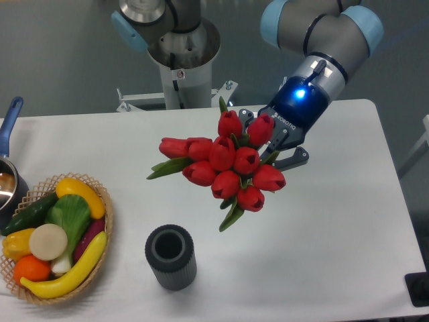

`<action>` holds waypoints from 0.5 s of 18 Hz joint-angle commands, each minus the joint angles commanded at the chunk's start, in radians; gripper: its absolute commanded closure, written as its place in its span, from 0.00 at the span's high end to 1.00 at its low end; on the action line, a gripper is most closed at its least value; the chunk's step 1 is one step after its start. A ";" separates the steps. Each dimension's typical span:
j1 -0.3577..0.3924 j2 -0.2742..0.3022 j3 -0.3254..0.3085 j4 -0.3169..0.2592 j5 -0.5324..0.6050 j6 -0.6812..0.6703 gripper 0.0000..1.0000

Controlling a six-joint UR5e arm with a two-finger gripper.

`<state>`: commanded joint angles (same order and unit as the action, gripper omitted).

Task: Insert the flowers into the vase
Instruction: 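Carry the red tulip bunch with the gripper toward the grey vase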

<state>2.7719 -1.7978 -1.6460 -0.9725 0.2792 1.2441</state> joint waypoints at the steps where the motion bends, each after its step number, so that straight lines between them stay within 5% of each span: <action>1: 0.000 0.002 -0.009 0.003 0.000 0.005 0.16; 9: -0.020 -0.003 -0.012 0.012 -0.003 0.003 0.17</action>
<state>2.7520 -1.8009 -1.6582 -0.9603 0.2761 1.2471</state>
